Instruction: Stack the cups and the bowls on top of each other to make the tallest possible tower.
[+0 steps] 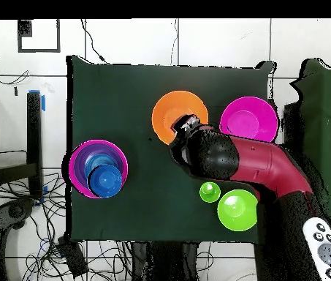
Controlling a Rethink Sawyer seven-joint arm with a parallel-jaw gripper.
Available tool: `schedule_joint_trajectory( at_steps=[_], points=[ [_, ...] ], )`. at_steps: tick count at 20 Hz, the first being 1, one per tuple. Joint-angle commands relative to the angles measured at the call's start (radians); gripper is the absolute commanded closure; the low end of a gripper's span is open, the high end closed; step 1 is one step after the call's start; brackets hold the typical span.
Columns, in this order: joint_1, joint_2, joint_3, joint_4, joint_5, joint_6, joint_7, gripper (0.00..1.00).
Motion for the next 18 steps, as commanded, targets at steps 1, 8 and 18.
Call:
schedule_joint_trajectory(
  at_steps=[1,8,18],
  points=[
    [-0.041,0.040,0.072,0.046,-0.089,0.039,-0.234,0.00],
    [-0.133,0.031,0.153,0.021,-0.129,0.113,-0.331,0.00],
    [-0.191,0.046,0.208,0.021,-0.172,0.141,-0.361,0.00]
  ],
)
